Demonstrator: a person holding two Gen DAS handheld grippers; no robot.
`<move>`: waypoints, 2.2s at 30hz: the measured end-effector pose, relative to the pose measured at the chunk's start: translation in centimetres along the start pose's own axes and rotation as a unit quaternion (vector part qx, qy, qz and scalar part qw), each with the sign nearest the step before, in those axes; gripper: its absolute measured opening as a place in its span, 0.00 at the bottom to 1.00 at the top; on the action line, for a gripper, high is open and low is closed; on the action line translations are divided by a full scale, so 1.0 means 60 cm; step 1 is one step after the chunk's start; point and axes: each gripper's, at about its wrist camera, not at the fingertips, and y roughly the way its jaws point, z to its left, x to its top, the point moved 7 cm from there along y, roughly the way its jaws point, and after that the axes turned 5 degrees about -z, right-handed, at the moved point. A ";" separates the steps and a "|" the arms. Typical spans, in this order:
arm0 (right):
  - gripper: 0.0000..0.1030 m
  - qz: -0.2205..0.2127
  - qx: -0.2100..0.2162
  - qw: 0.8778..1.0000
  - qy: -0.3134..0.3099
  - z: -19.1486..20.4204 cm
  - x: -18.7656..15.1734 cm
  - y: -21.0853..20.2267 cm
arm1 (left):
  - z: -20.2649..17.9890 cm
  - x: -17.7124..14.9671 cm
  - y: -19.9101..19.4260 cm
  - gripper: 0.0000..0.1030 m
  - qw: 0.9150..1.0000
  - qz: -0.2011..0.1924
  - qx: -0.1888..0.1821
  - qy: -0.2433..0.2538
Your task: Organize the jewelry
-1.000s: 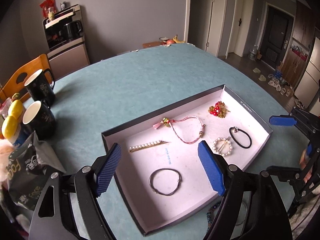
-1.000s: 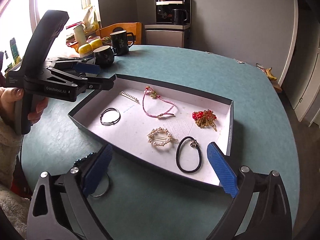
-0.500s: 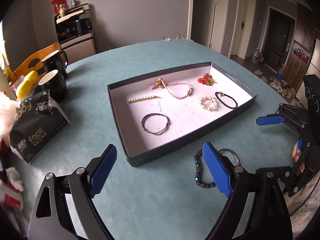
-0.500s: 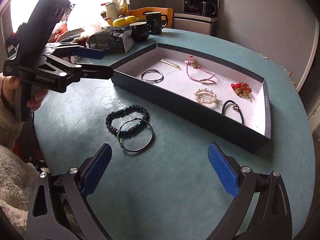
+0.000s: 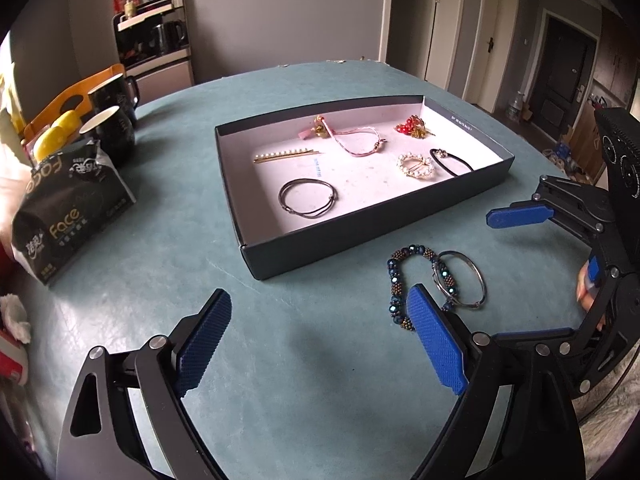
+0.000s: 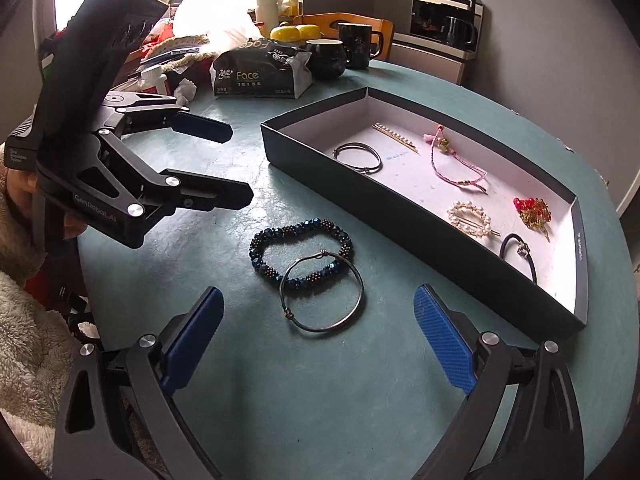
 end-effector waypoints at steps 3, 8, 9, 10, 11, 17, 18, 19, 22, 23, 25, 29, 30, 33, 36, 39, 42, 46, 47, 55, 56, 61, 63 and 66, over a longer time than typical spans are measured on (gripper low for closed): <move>0.88 0.004 -0.004 1.000 -0.014 0.000 0.004 0.012 | 0.003 0.000 0.000 0.89 1.000 0.001 0.002 -0.003; 0.61 0.022 0.001 0.999 -0.029 0.005 -0.001 0.030 | 0.011 -0.002 0.000 0.89 1.000 0.003 0.006 -0.010; 0.57 0.021 0.003 0.999 -0.031 0.007 -0.002 0.029 | 0.011 -0.003 -0.001 0.89 1.000 0.004 0.005 -0.010; 0.52 0.020 0.008 0.999 -0.033 0.009 -0.003 0.027 | 0.011 -0.003 -0.002 0.89 1.000 0.003 0.004 -0.010; 0.46 0.019 0.009 0.999 -0.036 0.011 -0.004 0.026 | 0.010 -0.002 -0.002 0.89 1.000 0.003 0.003 -0.010; 0.11 0.024 0.009 0.999 -0.024 0.005 -0.011 0.013 | -0.006 -0.002 0.004 0.89 1.000 0.009 -0.012 -0.003; 0.11 0.026 0.006 0.999 -0.020 0.001 -0.014 0.012 | -0.011 -0.002 0.005 0.89 1.000 0.010 -0.015 -0.001; 0.11 0.027 0.007 0.999 -0.016 -0.003 -0.018 0.010 | -0.015 -0.002 0.006 0.89 1.000 0.010 -0.019 0.002; 0.11 0.027 0.006 1.000 0.001 -0.015 -0.023 0.002 | -0.027 0.000 0.011 0.89 1.000 0.012 -0.024 0.008; 0.11 0.023 0.000 1.000 0.003 -0.019 -0.023 -0.002 | -0.030 0.001 0.013 0.89 1.000 0.013 -0.025 0.010; 0.11 0.019 -0.008 1.000 0.004 -0.026 -0.024 -0.005 | -0.033 0.002 0.015 0.89 0.999 0.015 -0.026 0.012; 0.13 0.024 -0.013 1.000 0.010 -0.035 -0.026 -0.004 | -0.038 0.002 0.018 0.89 0.999 0.017 -0.029 0.014; 0.16 0.022 -0.015 1.000 0.012 -0.037 -0.025 -0.004 | -0.039 0.001 0.018 0.89 0.999 0.018 -0.029 0.016; 0.47 0.011 -0.030 0.999 0.019 -0.049 -0.021 -0.009 | -0.040 -0.001 0.017 0.89 0.999 0.019 -0.027 0.019; 0.48 0.016 -0.037 0.999 0.031 -0.064 -0.023 -0.005 | -0.037 -0.002 0.016 0.89 0.999 0.019 -0.029 0.016; 0.49 0.026 -0.029 0.998 0.042 -0.069 -0.026 0.004 | -0.036 -0.004 0.019 0.89 0.999 0.021 -0.029 0.014; 0.49 0.028 -0.025 0.999 0.038 -0.065 -0.023 0.008 | -0.040 -0.005 0.021 0.89 0.999 0.023 -0.035 0.015; 0.46 0.027 -0.019 0.999 0.041 -0.065 -0.019 0.015 | -0.047 -0.006 0.025 0.89 0.999 0.026 -0.042 0.018; 0.46 0.027 -0.018 0.999 0.041 -0.065 -0.018 0.015 | -0.048 -0.007 0.026 0.89 0.999 0.027 -0.043 0.018; 0.46 0.015 -0.017 0.998 0.054 -0.069 -0.023 -0.003 | -0.062 0.000 0.025 0.89 0.997 0.023 -0.072 0.006; 0.46 0.014 -0.017 0.998 0.058 -0.072 -0.025 -0.008 | -0.063 0.002 0.026 0.86 0.997 0.023 -0.073 0.003; 0.46 0.007 -0.026 0.997 0.070 -0.086 -0.037 -0.030 | -0.072 0.002 0.047 0.54 0.996 0.042 -0.074 0.005; 0.45 0.005 -0.030 0.997 0.069 -0.088 -0.039 -0.037 | -0.077 0.001 0.052 0.48 0.997 0.043 -0.065 0.017; 0.45 0.000 -0.031 0.997 0.070 -0.091 -0.041 -0.044 | -0.083 -0.002 0.056 0.31 0.997 0.042 -0.032 0.052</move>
